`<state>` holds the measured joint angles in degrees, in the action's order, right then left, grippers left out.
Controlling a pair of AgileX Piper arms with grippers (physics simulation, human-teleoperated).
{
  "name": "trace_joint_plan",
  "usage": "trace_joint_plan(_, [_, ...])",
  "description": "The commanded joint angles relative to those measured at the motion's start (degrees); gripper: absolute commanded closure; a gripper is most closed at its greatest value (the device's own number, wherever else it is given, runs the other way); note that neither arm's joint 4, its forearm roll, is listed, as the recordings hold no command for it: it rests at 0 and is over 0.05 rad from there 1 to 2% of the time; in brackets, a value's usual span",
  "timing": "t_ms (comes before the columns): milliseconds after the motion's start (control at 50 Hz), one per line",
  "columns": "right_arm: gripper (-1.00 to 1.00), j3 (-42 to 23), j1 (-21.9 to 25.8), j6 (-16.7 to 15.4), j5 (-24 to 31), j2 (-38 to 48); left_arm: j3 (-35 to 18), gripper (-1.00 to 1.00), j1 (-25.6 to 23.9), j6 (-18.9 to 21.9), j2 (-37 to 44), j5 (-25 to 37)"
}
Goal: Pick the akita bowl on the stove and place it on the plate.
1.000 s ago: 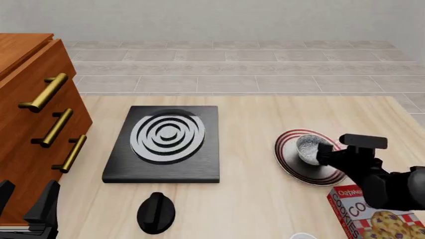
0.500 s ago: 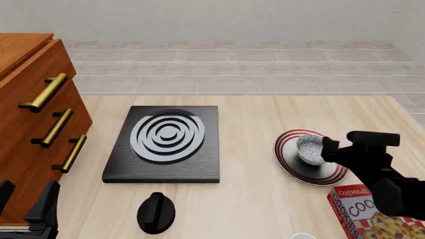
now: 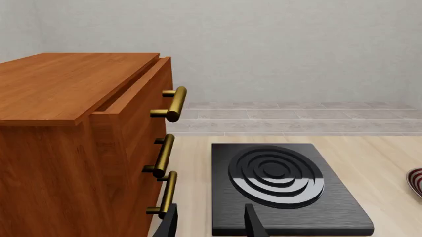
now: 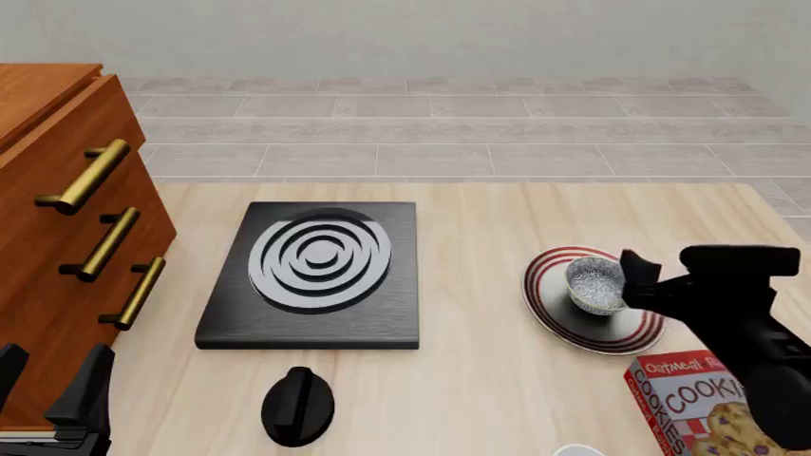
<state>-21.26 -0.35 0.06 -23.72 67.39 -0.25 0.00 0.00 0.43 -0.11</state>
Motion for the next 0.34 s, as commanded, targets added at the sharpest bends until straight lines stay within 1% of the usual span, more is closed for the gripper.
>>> trace_joint_plan(20, [-1.0, 0.57, 2.58, 0.25, 5.7, -8.28, 0.0, -1.0, 0.0, 0.0, 0.0, 0.0])
trace_joint_plan(160, [-1.0, 0.93, 3.7, 0.83, 7.73, -11.56, 0.0, -1.0, 0.0, 0.0, 0.0, 0.0])
trace_joint_plan(220, [-1.0, 1.69, 4.02, 0.4, 7.63, -12.46, 0.0, -1.0, 0.0, 0.0, 0.0, 0.0])
trace_joint_plan(320, [-1.0, 2.64, 5.2, 0.37, 9.17, -15.07, 0.0, -1.0, 0.0, 0.0, 0.0, 0.0])
trace_joint_plan(340, [-1.0, 2.64, 5.56, 0.38, 10.24, -16.3, 0.0, -1.0, 0.0, 0.0, 0.0, 0.0])
